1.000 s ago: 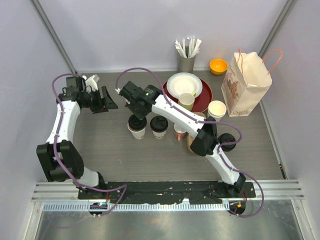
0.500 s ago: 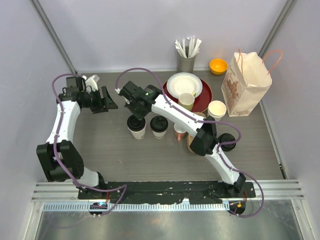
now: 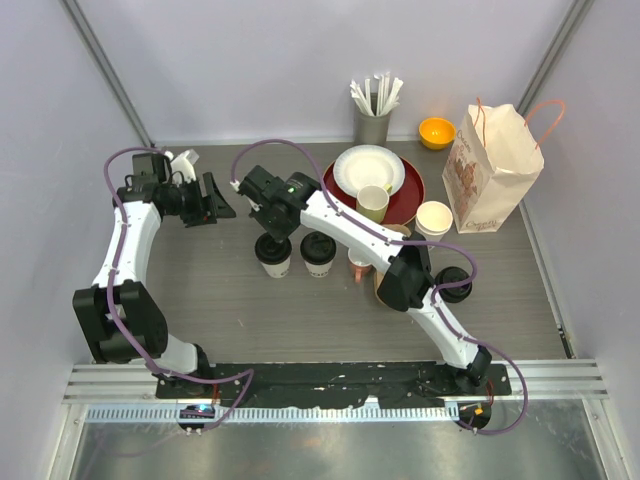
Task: Pack the takeout coffee
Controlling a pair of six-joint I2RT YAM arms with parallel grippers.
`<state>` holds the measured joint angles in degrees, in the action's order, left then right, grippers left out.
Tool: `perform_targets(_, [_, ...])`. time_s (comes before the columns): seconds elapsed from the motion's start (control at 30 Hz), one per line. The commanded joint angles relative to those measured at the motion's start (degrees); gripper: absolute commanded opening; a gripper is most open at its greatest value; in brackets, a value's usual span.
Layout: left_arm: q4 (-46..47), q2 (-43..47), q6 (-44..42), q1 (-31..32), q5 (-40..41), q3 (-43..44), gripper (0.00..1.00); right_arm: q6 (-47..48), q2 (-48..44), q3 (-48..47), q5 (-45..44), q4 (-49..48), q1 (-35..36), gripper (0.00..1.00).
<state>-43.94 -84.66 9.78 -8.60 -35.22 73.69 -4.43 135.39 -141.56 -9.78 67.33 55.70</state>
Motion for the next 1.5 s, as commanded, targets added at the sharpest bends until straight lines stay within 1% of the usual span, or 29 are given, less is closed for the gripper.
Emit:
perform_targets(0.0, [1.5,1.1,-0.6,-0.2,-1.5,-0.1,0.69,0.1,-1.0,-0.2,-0.2,-1.1,-0.2,0.01])
perform_targets(0.17, [1.6,1.2,-0.4,-0.2,-2.2,-0.9,0.69,0.0,-0.3,0.3,-0.2,-1.2,-0.4,0.01])
perform_targets(0.27, [3.0,1.6,1.9,-0.1,-4.8,-3.7,0.65,-0.2,0.1,0.8,0.3,-1.7,-0.4,0.01])
perform_targets(0.37, [3.2,1.5,2.8,0.3,-6.8,-6.4,0.52,-0.3,-0.1,1.9,0.5,-2.4,-0.4,0.01])
perform_targets(0.4, [3.2,1.6,2.8,1.0,-6.5,-7.1,0.46,-0.5,-0.3,2.2,0.5,-2.6,-0.4,0.01])
perform_targets(0.47, [3.8,1.6,2.8,1.9,-6.3,-8.8,0.43,-0.4,-0.5,3.0,0.6,-2.9,-0.5,0.01])
perform_targets(0.7, [5.3,0.6,4.1,3.4,-8.8,-10.5,0.43,-0.8,-0.7,3.3,0.4,-3.2,-0.4,0.01])
perform_targets(0.83, [5.5,-1.6,4.7,4.5,-9.5,-10.9,0.43,-0.8,-1.2,3.3,0.2,-3.3,-0.4,0.01])
perform_targets(0.97, [5.5,-4.7,5.8,5.1,-10.3,-11.3,0.39,-1.0,-2.0,4.1,0.3,-4.4,-0.3,0.01])
perform_targets(1.13, [5.7,-5.7,5.8,6.7,-11.1,-11.0,0.38,-1.2,-2.2,4.7,0.6,-5.0,-0.4,0.01])
perform_targets(1.23, [5.6,-5.7,5.7,6.7,-8.7,-11.6,0.32,-1.2,-2.2,4.9,0.6,-5.1,-0.3,0.01])
perform_targets(1.3, [5.2,-6.8,5.1,6.7,-8.7,-12.0,0.24,-1.5,-2.2,5.1,0.6,-5.5,-0.3,0.01])
perform_targets(1.33, [4.5,-7.4,4.8,6.6,-9.0,-12.0,0.21,-1.5,-2.2,5.4,0.6,-5.7,-0.3,0.01])
perform_targets(1.37, [2.9,-8.0,4.2,6.7,-9.1,-12.0,0.16,-1.8,-2.5,5.5,0.3,-5.9,-0.3,0.01])
perform_targets(1.47, [-1.0,-9.6,0.9,6.6,-8.4,-12.3,0.09,-3.0,-3.7,8.0,-0.5,-8.0,-0.4,0.01])
